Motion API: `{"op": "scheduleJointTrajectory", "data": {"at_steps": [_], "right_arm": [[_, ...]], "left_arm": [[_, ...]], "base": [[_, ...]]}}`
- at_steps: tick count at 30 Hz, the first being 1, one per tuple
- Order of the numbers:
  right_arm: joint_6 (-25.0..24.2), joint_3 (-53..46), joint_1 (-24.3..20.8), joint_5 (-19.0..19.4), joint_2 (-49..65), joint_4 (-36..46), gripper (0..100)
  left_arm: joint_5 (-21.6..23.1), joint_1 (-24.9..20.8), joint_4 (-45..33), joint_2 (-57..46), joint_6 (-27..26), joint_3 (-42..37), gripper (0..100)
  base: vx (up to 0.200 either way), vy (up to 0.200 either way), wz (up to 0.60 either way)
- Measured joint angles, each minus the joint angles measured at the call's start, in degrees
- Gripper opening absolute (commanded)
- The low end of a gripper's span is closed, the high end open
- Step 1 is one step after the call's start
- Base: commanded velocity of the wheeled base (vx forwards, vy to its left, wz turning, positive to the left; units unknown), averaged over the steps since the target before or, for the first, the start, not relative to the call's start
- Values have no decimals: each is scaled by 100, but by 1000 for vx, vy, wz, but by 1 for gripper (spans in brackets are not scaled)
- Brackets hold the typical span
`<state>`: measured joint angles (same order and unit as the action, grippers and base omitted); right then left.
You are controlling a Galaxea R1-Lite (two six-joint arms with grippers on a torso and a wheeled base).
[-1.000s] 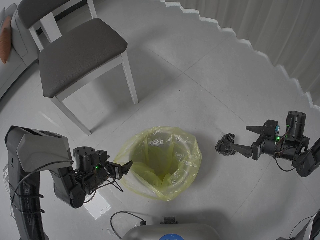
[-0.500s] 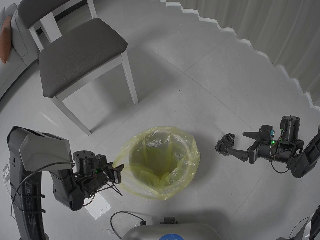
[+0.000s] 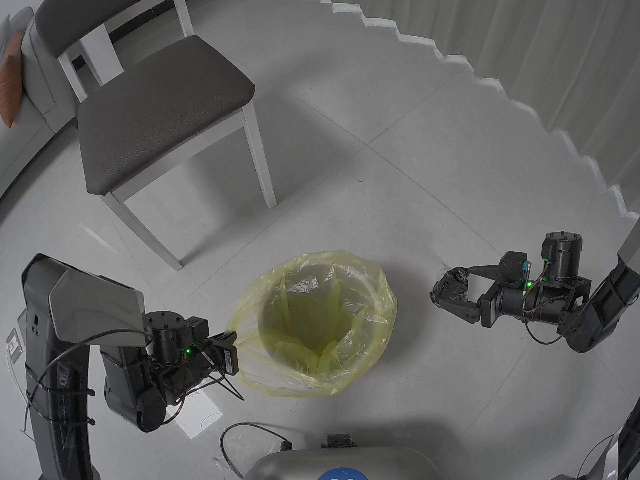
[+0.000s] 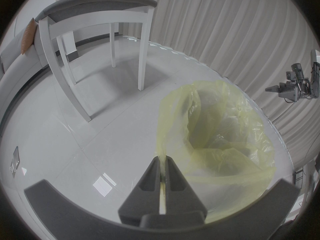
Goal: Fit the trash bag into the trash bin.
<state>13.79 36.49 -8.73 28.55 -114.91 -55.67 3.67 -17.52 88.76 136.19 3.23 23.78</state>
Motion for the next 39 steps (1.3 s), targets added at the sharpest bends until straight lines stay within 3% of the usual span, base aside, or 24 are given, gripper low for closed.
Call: {"op": "scheduleJointTrajectory", "data": {"at_steps": [3, 10, 17, 39], "right_arm": [[-167, 188, -28, 0, -144, 12, 100], [-1365, 861, -299, -1, -499, 46, 100], [-1690, 1481, -736, 0, -885, 406, 100], [-1674, 2214, -1029, -1, -1883, 573, 100]], "left_arm": [[0, -45, 17, 77, 0, -46, 0], [0, -87, 24, 132, 5, -89, 0], [5, -124, 22, 94, 21, -140, 0], [16, -188, 22, -85, 67, -234, 0]], "base": [[0, 0, 0], [0, 0, 0], [0, 0, 0], [0, 0, 0]]}}
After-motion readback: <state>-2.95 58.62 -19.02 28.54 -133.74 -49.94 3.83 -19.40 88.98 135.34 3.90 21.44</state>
